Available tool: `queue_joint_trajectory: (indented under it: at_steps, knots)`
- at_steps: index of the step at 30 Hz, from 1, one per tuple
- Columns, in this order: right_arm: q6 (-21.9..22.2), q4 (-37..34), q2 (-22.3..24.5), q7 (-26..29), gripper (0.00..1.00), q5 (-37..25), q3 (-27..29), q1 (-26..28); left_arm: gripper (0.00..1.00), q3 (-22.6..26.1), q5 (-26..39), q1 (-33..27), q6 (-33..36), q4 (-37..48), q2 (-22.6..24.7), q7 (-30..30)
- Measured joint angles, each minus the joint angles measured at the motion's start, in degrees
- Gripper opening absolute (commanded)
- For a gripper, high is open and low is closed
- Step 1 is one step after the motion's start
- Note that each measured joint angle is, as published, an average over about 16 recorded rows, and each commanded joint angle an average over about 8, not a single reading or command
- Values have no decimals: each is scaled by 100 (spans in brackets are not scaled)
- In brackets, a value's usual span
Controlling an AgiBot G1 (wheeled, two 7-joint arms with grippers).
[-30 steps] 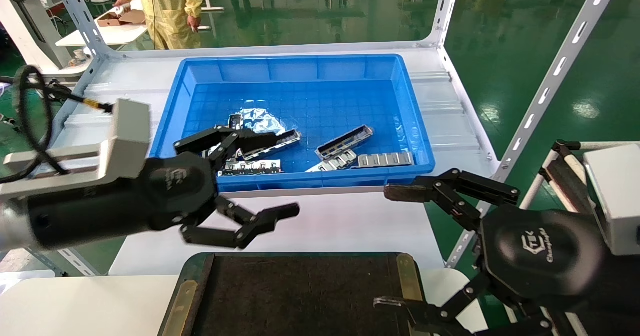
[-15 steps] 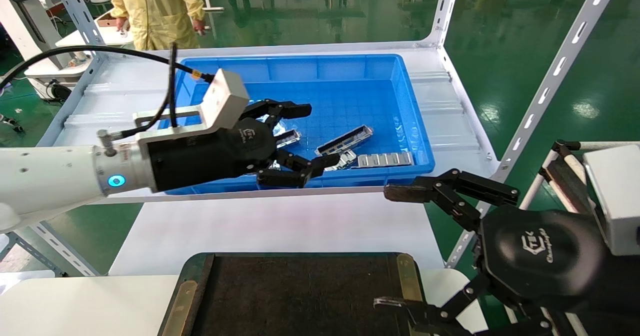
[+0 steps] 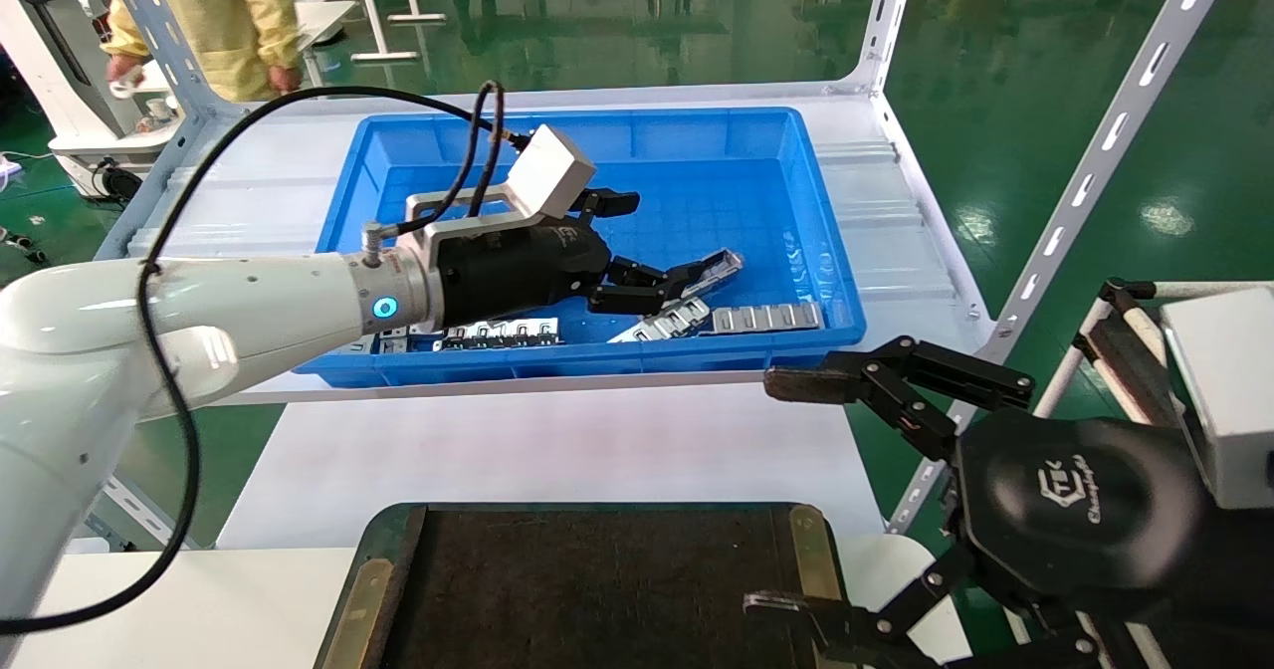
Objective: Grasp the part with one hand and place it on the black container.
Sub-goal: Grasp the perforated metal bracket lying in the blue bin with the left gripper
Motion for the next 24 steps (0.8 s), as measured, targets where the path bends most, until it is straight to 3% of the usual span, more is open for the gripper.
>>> queue_joint_trajectory:
  at_steps: [10,24]
  knots:
    - [1,0,1,-1,100,1,-2,0,100,247,19,-171,-647,693,419,241]
    - [2,0,2,-2,100,3,-4,1,100,1132,-237,34,-1429,256,473,-244]
